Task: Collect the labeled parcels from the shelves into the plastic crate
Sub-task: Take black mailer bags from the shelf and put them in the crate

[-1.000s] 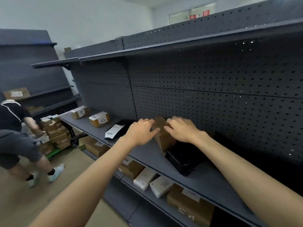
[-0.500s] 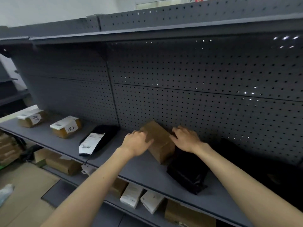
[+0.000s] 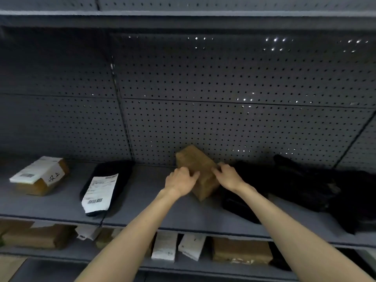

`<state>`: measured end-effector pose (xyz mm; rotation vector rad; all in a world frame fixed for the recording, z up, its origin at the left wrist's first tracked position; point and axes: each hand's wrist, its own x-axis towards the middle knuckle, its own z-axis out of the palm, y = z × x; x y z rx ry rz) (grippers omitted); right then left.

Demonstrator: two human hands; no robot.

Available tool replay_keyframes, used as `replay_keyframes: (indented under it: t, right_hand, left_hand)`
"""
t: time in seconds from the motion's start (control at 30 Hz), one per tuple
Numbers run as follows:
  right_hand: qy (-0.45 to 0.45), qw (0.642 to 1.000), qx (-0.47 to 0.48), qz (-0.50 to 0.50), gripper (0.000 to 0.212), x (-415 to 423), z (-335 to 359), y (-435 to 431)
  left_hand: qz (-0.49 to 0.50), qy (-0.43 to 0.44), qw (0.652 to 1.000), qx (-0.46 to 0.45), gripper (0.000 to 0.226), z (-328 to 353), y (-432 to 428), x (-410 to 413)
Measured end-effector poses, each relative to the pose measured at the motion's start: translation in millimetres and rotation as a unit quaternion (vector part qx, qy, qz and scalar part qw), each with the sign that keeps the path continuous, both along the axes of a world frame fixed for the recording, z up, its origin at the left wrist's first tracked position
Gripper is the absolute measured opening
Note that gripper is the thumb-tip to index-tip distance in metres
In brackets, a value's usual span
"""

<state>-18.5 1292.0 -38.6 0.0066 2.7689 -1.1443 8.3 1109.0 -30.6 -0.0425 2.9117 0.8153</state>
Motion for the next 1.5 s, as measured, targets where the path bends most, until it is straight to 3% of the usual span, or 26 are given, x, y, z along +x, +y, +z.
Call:
replay_keyframes:
  t: [0.1, 0.23, 0.47, 0.57, 0.63, 0.77, 0.9, 1.2, 1.33, 1.5]
  right_hand:
    - [-0.002, 1.0, -0.013, -0.022, 0.042, 13.6, -6.1, -19.6]
    - [0.034, 0.995, -0.038, -0.082, 0.069, 28.4, -22.4, -42.3]
    - [0.145, 0.986, 0.013, -0.085, 0.045, 60.1, -16.8, -78.8]
    - [0.156, 0.986, 0.014, -0.06, 0.036, 59.1, -22.8, -92.9]
    - [0.153, 0.985, 0.011, -0.08, 0.037, 55.8, -28.1, -98.9]
    - [0.048, 0.984, -0.031, -0.168, 0.07, 49.5, -42.0, -95.8]
    - [-0.061, 0.968, -0.173, -0.174, 0.071, 45.4, -54.0, -92.5]
    - [-0.057, 0.955, -0.23, -0.179, 0.089, 39.5, -70.7, -86.9]
    - [-0.023, 0.957, -0.263, -0.12, 0.06, 53.0, -69.3, -83.8]
    - [0.015, 0.955, -0.284, -0.083, 0.058, 68.3, -68.1, -83.5]
  left_hand:
    - [-0.022, -0.002, 0.995, 0.099, 0.045, -12.1, -5.0, 2.8]
    - [-0.064, 0.026, 0.985, 0.158, 0.056, -22.2, -18.6, 13.1]
    - [-0.019, -0.007, 0.955, 0.295, 0.063, -34.9, -54.1, 20.4]
    - [0.018, -0.025, 0.963, 0.269, 0.092, -40.4, -70.3, 15.2]
    - [0.036, -0.036, 0.968, 0.245, 0.099, -44.2, -79.9, 10.9]
    - [0.046, -0.078, 0.953, 0.291, 0.06, -54.1, -91.9, 6.1]
    - [0.035, -0.088, 0.941, 0.326, 0.049, -67.3, -92.4, 3.9]
    - [0.022, -0.061, 0.937, 0.344, 0.049, -73.2, -91.5, 4.5]
    - [-0.006, -0.035, 0.932, 0.361, 0.06, -78.6, -91.0, 13.5]
    - [-0.019, -0.006, 0.925, 0.379, 0.061, -78.0, -86.9, 26.1]
